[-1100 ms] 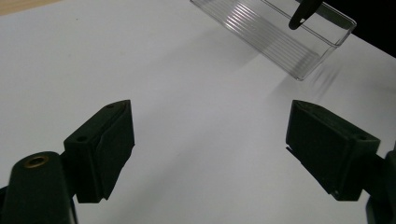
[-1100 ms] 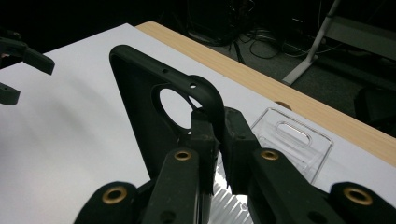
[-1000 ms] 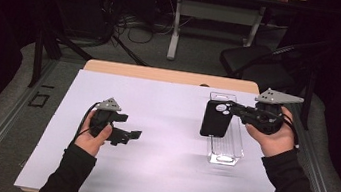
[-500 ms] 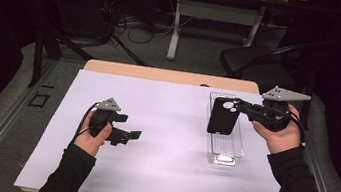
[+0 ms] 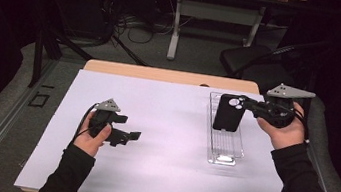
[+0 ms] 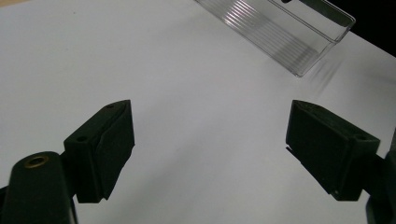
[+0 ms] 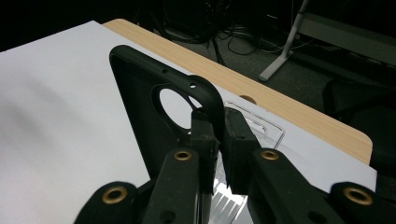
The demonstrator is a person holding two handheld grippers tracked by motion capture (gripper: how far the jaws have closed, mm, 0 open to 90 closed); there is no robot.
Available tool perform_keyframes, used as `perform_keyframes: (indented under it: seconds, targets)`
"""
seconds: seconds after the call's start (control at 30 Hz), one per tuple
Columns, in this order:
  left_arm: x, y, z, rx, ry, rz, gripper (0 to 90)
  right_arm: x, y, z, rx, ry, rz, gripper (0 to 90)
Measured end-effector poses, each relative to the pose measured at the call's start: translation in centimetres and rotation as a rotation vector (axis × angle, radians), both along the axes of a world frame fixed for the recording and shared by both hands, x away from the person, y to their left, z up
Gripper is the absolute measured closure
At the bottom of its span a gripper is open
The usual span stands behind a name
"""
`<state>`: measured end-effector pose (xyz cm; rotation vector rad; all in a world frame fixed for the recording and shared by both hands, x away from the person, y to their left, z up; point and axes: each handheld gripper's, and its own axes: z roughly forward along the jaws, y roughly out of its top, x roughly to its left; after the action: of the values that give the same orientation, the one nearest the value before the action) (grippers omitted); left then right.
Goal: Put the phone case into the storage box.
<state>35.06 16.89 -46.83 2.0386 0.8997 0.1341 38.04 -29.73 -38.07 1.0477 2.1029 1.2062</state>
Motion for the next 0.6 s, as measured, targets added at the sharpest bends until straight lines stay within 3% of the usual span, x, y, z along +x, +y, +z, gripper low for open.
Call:
perform_keyframes:
  seconds: [0.6]
  targets:
    - [0.0, 0.1, -0.1, 0.002, 0.002, 0.004, 15.8, 2.7, -0.4, -0.7, -0.022, 0.003, -0.022, 84.5]
